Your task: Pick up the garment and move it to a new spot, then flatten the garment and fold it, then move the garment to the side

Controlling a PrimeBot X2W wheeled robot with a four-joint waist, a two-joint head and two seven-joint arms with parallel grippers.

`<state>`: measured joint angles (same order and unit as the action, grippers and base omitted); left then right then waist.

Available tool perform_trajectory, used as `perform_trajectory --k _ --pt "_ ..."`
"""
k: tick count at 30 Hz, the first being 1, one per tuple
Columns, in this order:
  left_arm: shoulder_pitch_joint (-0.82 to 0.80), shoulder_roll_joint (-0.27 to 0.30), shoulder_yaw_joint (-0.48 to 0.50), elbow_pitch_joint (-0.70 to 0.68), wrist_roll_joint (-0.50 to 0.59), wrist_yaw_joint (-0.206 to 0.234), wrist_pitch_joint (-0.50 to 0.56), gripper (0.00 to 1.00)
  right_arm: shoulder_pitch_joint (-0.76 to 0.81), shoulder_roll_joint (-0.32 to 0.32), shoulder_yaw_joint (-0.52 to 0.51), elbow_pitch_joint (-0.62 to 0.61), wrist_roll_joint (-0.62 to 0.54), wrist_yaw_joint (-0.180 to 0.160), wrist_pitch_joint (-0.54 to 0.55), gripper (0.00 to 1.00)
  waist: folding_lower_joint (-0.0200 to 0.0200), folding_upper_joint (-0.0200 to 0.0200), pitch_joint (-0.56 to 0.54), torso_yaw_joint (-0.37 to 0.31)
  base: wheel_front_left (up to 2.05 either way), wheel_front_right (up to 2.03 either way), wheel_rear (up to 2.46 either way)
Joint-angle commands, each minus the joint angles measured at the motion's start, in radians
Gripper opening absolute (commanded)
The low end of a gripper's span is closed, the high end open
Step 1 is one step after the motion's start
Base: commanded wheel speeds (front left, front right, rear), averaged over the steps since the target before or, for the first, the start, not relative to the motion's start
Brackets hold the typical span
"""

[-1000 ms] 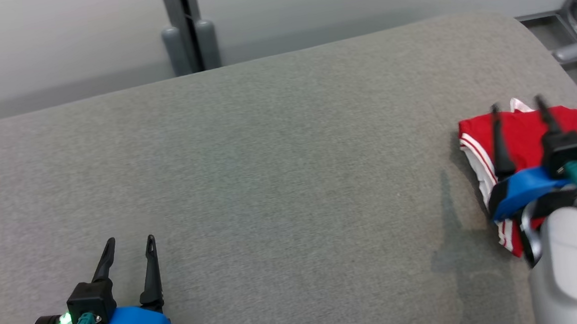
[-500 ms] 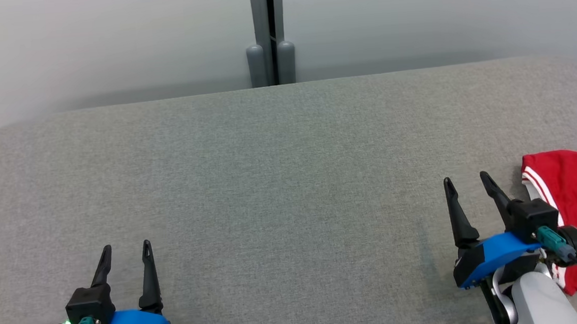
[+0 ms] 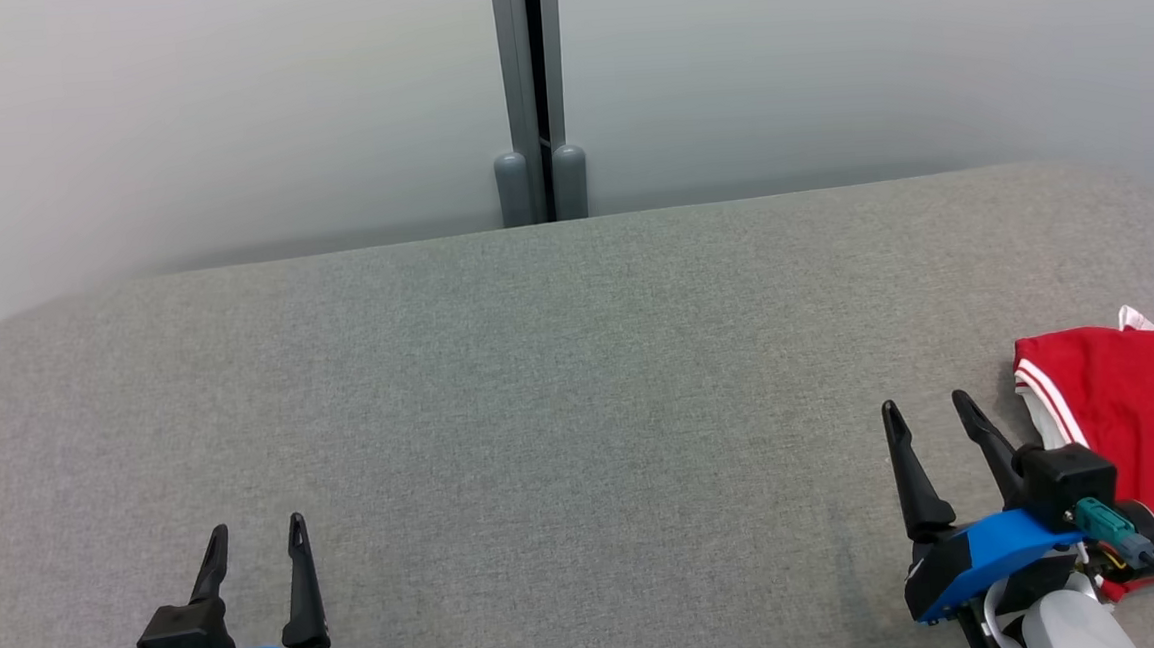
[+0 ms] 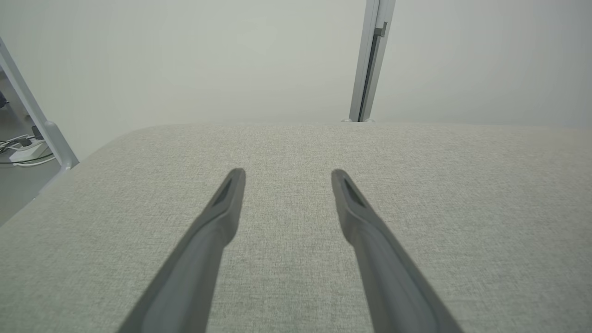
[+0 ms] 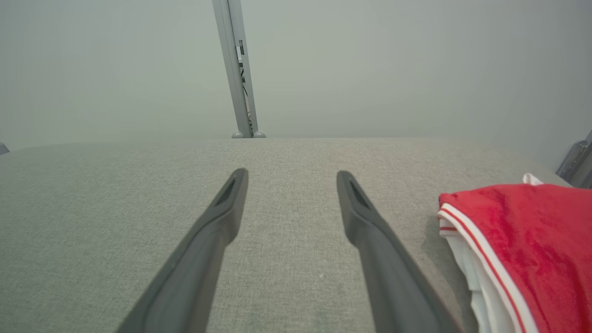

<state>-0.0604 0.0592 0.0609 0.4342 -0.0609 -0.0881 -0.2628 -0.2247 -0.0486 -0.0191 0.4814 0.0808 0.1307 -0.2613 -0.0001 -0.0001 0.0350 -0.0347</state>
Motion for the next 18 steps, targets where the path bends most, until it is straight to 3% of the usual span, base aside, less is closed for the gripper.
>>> perform_trajectory --k 1,11,12,18 --pt "0.010 0.000 0.006 -0.004 -0.010 -0.004 -0.002 1.00 0.019 -0.004 0.002 -0.004 0.003 0.000 -0.005 1.00 0.0001 0.0001 -0.010 -0.008 0.00 0.00 0.00" --pt "0.016 -0.006 0.012 -0.007 -0.033 -0.020 -0.002 1.00 0.032 -0.004 0.008 -0.009 0.012 0.000 -0.005 1.00 0.0001 0.0001 -0.032 -0.009 0.00 0.00 0.00" --pt "0.014 -0.004 0.011 -0.006 -0.032 -0.019 0.000 0.00 0.020 0.000 0.008 -0.006 0.009 0.000 0.000 0.00 0.0001 0.0000 -0.033 -0.009 0.00 0.00 0.00" --pt "0.034 -0.010 0.017 0.037 -0.059 -0.019 0.018 0.00 0.039 0.005 0.001 0.034 0.033 0.000 0.017 0.00 0.0001 0.0000 -0.034 -0.009 0.00 0.00 0.00"
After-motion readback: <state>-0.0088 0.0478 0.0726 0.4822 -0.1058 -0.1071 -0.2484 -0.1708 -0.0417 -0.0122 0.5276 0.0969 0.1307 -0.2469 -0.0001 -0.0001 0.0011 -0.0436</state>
